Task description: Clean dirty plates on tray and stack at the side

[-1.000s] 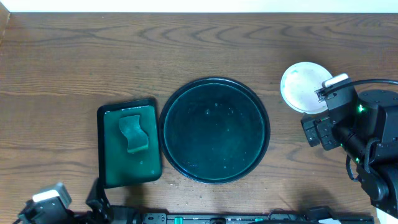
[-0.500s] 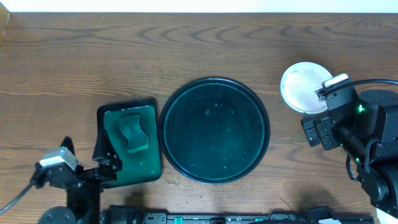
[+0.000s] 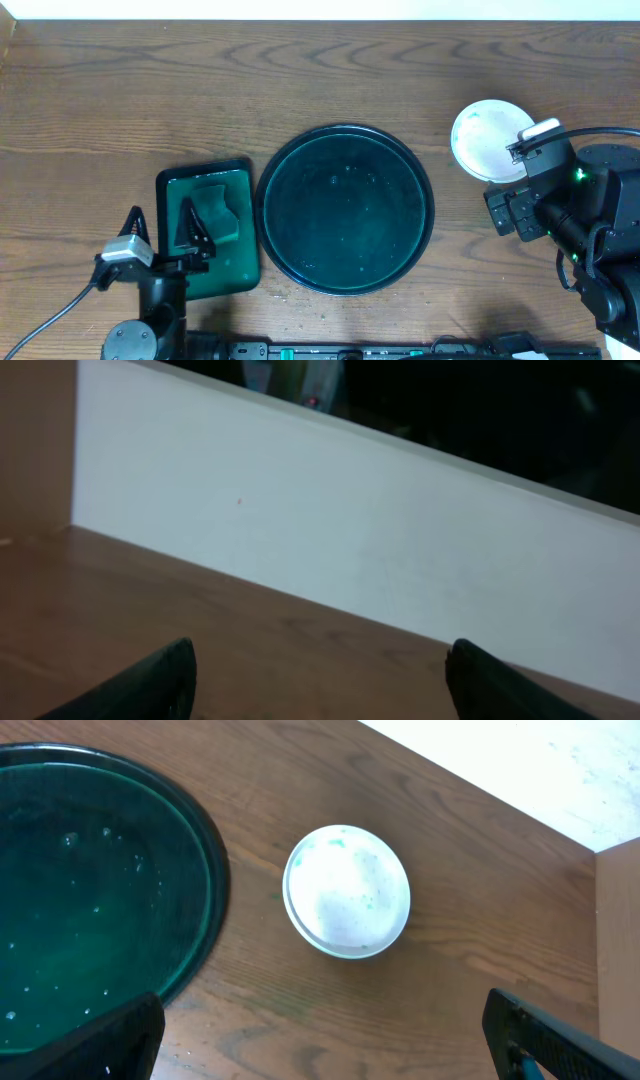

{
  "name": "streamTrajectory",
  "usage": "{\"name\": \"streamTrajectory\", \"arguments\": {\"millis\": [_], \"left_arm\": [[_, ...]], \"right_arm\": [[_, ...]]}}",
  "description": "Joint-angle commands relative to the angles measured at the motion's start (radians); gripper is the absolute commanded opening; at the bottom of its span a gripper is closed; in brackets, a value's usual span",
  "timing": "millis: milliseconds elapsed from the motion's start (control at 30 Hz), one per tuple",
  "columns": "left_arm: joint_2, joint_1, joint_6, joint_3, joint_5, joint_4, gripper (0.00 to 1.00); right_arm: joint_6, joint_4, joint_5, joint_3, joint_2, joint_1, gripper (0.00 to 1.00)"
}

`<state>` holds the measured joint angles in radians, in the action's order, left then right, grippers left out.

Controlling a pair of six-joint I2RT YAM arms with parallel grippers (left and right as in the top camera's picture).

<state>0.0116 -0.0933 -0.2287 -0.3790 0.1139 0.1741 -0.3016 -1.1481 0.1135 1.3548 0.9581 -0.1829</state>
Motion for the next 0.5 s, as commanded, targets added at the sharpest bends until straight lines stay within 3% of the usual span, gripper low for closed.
{"name": "streamTrajectory", "arguments": {"millis": [0,267,467], "left_arm": [[-0.01,0.0,0.002,0.057,-0.026,-0.084,0.8],[-0.01,-0.012,-0.036,0.232,-0.028,-0.36,0.8],[-0.01,-0.028,-0.039,0.331,-0.028,-0.469,0.8]], "right_arm": [[-0.01,-0.001,0.009,0.012,-0.004,-0.011,0.99],[-0.01,-0.001,0.009,0.012,-0.004,-0.011,0.99],[-0.01,-0.001,0.01,0.012,-0.004,-0.011,0.99]]}}
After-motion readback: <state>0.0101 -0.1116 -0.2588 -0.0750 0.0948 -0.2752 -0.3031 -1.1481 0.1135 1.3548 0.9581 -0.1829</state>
